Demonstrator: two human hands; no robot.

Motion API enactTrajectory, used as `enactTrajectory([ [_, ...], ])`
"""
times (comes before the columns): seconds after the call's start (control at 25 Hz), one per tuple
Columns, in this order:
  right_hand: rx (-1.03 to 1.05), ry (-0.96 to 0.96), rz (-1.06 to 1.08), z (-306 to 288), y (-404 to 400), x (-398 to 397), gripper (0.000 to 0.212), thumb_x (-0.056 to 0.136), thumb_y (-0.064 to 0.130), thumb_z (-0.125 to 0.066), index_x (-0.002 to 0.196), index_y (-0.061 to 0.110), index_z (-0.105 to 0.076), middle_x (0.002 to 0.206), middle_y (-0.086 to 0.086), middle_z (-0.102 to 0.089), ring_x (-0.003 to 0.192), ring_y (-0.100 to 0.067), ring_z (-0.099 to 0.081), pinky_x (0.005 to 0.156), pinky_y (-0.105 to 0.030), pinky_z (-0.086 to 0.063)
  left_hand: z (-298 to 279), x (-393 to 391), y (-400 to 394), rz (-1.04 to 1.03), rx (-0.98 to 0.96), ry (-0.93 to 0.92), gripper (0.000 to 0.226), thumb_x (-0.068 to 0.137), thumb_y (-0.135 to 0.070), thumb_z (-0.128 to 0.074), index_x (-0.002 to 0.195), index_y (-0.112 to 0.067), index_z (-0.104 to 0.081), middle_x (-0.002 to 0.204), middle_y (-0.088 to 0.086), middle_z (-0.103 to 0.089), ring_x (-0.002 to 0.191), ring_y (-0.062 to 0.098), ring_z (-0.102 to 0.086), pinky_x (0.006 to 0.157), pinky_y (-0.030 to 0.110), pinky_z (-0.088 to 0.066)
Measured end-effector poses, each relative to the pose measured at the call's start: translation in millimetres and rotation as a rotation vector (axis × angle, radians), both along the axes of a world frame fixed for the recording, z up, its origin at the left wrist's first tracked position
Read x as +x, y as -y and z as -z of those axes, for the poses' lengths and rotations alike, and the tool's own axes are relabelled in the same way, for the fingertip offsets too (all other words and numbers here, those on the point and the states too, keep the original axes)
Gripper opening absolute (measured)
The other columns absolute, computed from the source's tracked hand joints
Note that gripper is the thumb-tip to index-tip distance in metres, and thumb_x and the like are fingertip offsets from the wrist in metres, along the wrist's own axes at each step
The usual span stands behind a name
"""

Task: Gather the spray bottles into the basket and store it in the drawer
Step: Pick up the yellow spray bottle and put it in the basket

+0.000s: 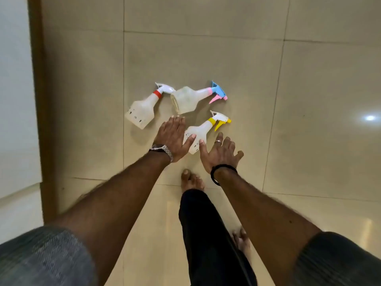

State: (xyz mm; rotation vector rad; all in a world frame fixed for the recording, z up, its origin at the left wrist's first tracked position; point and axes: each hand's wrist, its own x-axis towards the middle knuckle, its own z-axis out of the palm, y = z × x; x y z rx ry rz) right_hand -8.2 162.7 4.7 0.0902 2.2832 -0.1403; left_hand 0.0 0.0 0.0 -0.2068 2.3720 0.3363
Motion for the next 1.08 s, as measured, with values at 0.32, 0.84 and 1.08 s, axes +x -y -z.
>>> enactTrajectory([
  [0.32, -0.105, 0.042, 0.311, 73.8, 30.1, -4.0, 0.08, 0.097, 0.066, -0.02, 0.159, 0.015, -0.016, 0.145, -0.015, -0.048, 0.131, -0.036, -0.047, 0.102, -0.052, -0.036, 77.3, -11.2, -11.2, -0.142, 0.189, 0.134, 0.062, 0.104, -0.051, -0.021, 0.155, -0.016, -0.023, 0.151, 0.018, -0.045, 0.128, 0.04, -0.054, 0.098, 0.048, -0.046],
  [0.84, -0.366, 0.003, 0.766, -9.4, 45.1, 10.8, 0.064, 0.104, 0.053, -0.024, 0.158, 0.018, -0.022, 0.156, -0.018, -0.035, 0.135, -0.035, -0.046, 0.105, -0.038, -0.036, -7.1, -7.4, -12.7, -0.418, 0.488, 0.23, 0.057, 0.106, -0.045, -0.026, 0.157, -0.019, -0.024, 0.157, 0.02, -0.039, 0.136, 0.039, -0.049, 0.11, 0.044, -0.042],
  [1.08, -0.447, -0.089, 0.648, -106.3, 73.2, 10.6, 0.064, 0.103, 0.056, -0.026, 0.159, 0.024, -0.02, 0.159, -0.011, -0.032, 0.135, -0.03, -0.047, 0.098, -0.028, -0.034, -119.0, -6.2, 20.0, -0.516, 0.538, 0.155, 0.06, 0.107, -0.043, -0.027, 0.161, -0.019, -0.016, 0.167, 0.011, -0.026, 0.149, 0.031, -0.038, 0.121, 0.041, -0.033],
])
